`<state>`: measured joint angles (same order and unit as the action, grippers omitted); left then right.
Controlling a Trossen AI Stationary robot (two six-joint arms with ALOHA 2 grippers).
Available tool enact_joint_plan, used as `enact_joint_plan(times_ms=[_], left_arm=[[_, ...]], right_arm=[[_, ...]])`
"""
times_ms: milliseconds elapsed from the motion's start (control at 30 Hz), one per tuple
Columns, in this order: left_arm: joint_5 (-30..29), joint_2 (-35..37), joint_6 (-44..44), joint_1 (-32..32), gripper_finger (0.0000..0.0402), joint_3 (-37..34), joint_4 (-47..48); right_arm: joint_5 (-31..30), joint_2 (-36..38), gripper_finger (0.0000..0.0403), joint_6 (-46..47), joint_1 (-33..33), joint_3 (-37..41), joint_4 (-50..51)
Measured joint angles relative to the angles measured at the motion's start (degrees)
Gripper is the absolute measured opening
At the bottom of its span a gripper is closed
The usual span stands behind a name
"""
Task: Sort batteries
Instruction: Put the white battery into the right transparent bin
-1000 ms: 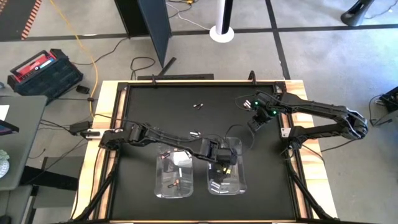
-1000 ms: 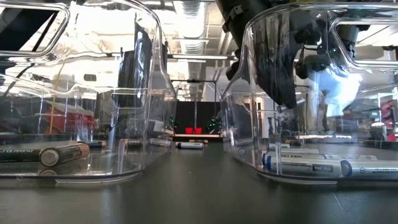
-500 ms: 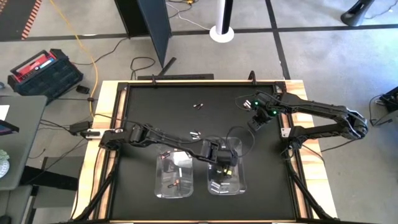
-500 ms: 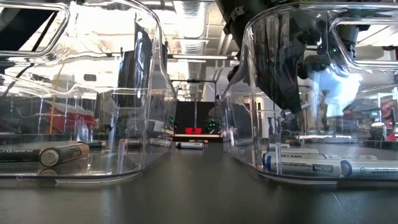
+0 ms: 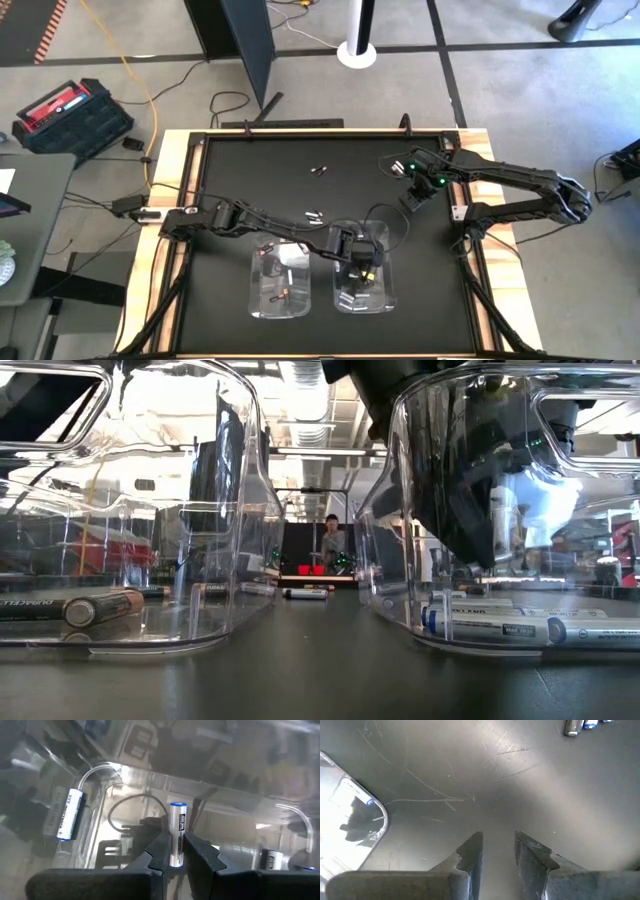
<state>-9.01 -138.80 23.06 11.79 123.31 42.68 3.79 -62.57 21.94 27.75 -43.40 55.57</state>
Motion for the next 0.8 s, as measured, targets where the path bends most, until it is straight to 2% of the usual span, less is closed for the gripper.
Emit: enact_joint_plan(times_ms=[400,633,800], left_arm=[[1.2,0.0,0.3,0.1,0.0087,0.0,0.2],[1.0,0.0,0.2,-0.4,0.0091,0.0,0.0],[4.3,0.6,0.6,-1.3,0.0091,0.5,1.5]], right_arm=[[0.0,0.0,0.0127,-0.2,0.0,0.0,0.2],[0.0,0.0,0.0127,-0.8,0.0,0.0,0.2],[0.0,0.0,0.0127,-0.8,0.0,0.0,0.1]])
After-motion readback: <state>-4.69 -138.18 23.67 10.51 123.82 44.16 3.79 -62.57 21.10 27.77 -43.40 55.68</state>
